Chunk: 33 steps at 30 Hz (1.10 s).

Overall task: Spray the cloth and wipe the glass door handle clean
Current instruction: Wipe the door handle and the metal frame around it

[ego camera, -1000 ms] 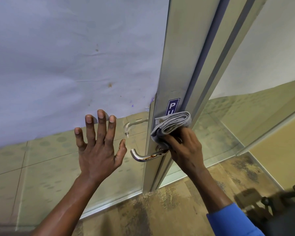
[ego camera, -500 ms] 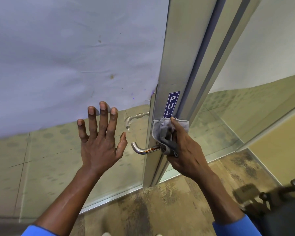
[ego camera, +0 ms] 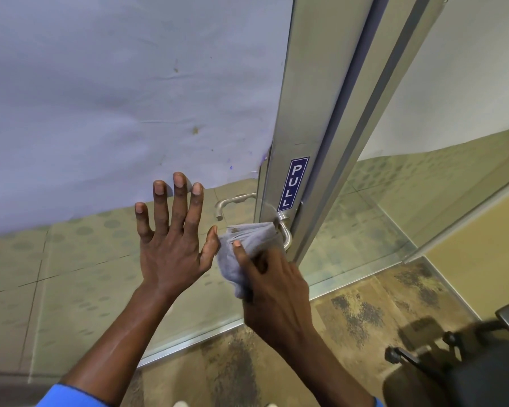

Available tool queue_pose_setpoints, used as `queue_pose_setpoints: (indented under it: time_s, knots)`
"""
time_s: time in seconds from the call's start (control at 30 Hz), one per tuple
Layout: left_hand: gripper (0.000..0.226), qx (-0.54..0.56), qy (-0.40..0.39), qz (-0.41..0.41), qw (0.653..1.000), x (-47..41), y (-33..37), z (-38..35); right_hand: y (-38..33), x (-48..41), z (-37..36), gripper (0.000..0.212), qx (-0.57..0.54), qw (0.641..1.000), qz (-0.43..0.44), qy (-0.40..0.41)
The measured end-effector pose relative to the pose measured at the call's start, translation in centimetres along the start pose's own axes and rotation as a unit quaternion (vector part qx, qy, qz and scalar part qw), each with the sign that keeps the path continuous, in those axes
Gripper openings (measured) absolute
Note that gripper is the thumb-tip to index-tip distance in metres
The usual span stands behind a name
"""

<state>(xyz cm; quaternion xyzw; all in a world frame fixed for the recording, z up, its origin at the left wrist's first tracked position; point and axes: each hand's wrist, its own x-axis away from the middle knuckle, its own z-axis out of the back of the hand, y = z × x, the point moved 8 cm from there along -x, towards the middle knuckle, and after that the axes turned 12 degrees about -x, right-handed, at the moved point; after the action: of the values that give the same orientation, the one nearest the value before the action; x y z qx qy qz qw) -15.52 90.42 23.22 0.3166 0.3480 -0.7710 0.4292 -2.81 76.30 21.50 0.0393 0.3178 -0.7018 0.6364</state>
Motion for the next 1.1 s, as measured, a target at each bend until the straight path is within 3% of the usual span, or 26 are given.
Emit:
queue_pose_setpoints:
  time_s: [0.13,0.27,0.37,0.43,0.47,0.57,0.6,0.7,0.77,0.83,0.97,1.03,1.1]
  knots:
    - [0.106,-0.005,0.003,-0.003,1.000,0.1,0.0,0.0,3.9,0.3,1.9,0.082,0.032,0.996,-0.078,0.036]
    - [0.104,-0.007,0.005,-0.007,1.000,0.0,-0.1,0.0,6.8,0.3,1.7,0.093,-0.004,0.984,-0.175,0.036]
    - [0.105,-0.009,0.003,-0.008,1.000,0.0,0.0,0.0,8.1,0.5,0.5,0.093,-0.119,0.964,-0.235,0.044]
    - [0.105,-0.010,0.002,-0.007,1.000,-0.1,0.0,0.1,9.0,1.2,-0.3,0.082,-0.255,0.924,-0.270,0.089]
    - [0.105,-0.010,0.002,-0.007,1.000,-0.1,0.0,0.1,9.4,1.7,-0.9,0.078,-0.353,0.877,-0.310,0.105]
    - [0.104,-0.010,0.001,-0.006,1.000,-0.1,0.1,0.2,9.6,3.7,-4.8,0.070,-0.629,0.605,-0.467,0.141]
    - [0.105,-0.010,0.000,-0.006,1.000,-0.1,0.1,0.2,9.1,4.1,-5.6,0.062,-0.669,0.541,-0.485,0.156]
    - [0.106,-0.011,0.000,-0.005,1.000,-0.1,0.1,0.1,6.4,4.5,-7.3,0.060,-0.744,0.421,-0.497,0.147]
    - [0.107,-0.011,-0.001,-0.006,1.000,-0.1,0.0,0.1,5.0,4.9,-8.1,0.059,-0.774,0.377,-0.494,0.123]
    - [0.108,-0.012,-0.003,-0.007,1.000,-0.1,0.0,0.1,4.6,5.1,-8.2,0.060,-0.782,0.365,-0.493,0.111]
    - [0.107,-0.014,0.001,-0.010,1.000,-0.1,0.1,0.2,6.9,4.9,-7.0,0.060,-0.767,0.397,-0.487,0.129]
    - [0.107,-0.014,0.001,-0.009,1.000,-0.1,0.0,0.2,8.5,4.5,-6.0,0.053,-0.739,0.434,-0.493,0.149]
    - [0.106,-0.014,0.001,-0.010,1.000,-0.1,0.0,0.2,10.2,4.3,-4.7,0.053,-0.683,0.508,-0.498,0.167]
